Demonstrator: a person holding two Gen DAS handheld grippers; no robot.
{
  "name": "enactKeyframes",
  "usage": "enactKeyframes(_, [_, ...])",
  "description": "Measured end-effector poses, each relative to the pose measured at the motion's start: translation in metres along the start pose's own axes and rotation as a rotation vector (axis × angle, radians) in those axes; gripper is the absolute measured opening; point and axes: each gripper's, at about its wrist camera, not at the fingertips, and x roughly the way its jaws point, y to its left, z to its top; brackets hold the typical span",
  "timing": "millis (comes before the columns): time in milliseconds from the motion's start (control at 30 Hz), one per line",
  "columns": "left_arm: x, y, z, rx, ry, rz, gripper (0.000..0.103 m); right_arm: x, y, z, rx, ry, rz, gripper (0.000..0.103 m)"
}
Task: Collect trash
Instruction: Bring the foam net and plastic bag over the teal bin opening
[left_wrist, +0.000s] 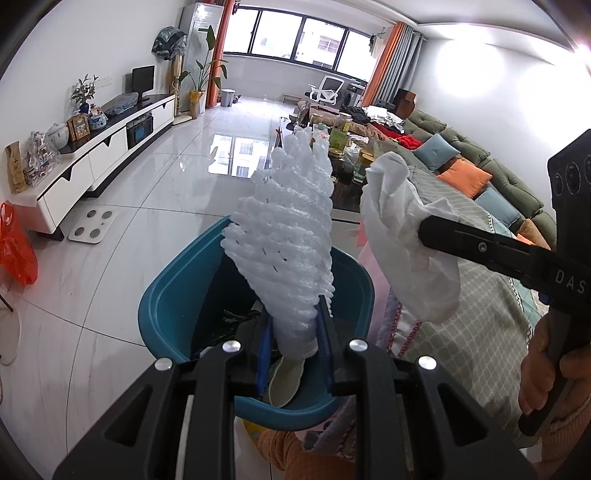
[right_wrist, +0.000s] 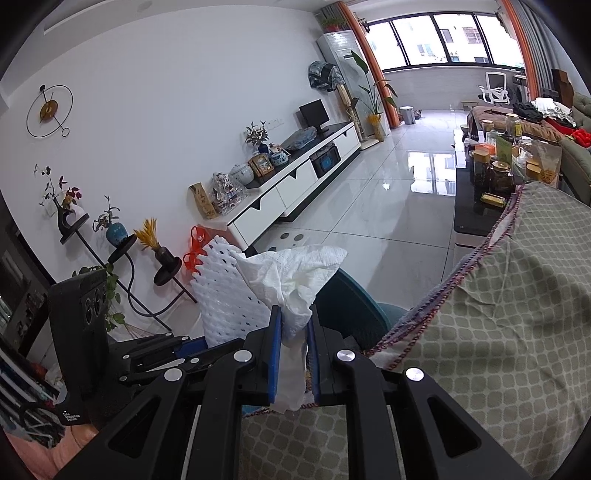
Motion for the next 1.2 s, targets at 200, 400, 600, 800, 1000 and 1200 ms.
enactKeyframes(200, [0.005, 0.001, -0.002, -0.007, 0.012, 0.009, 0.023, 0.010, 0.001, 0.002, 0.000, 0.020, 0.005, 0.015])
enactKeyframes(400, [0.009, 0.000, -0.001, -0.014, 0.019, 0.019, 0.023, 0.018, 0.002, 0.002, 0.003, 0.043, 0.012, 0.015])
enactKeyframes(600, [0.012, -0.001, -0.002, -0.017, 0.027, 0.027, 0.023, 0.025, 0.002, 0.001, 0.006, 0.066, 0.015, 0.015])
enactKeyframes(800, [0.016, 0.000, -0.003, -0.027, 0.038, 0.032, 0.023, 0.031, 0.002, 0.000, 0.015, 0.089, 0.019, 0.018])
enactKeyframes(1000, [0.021, 0.005, -0.001, -0.037, 0.050, 0.036, 0.024, 0.041, 0.004, 0.000, 0.021, 0.114, 0.019, 0.018])
enactKeyframes(1200, [0.025, 0.011, 0.000, -0.045, 0.055, 0.040, 0.025, 0.047, 0.002, 0.002, 0.031, 0.129, 0.021, 0.018])
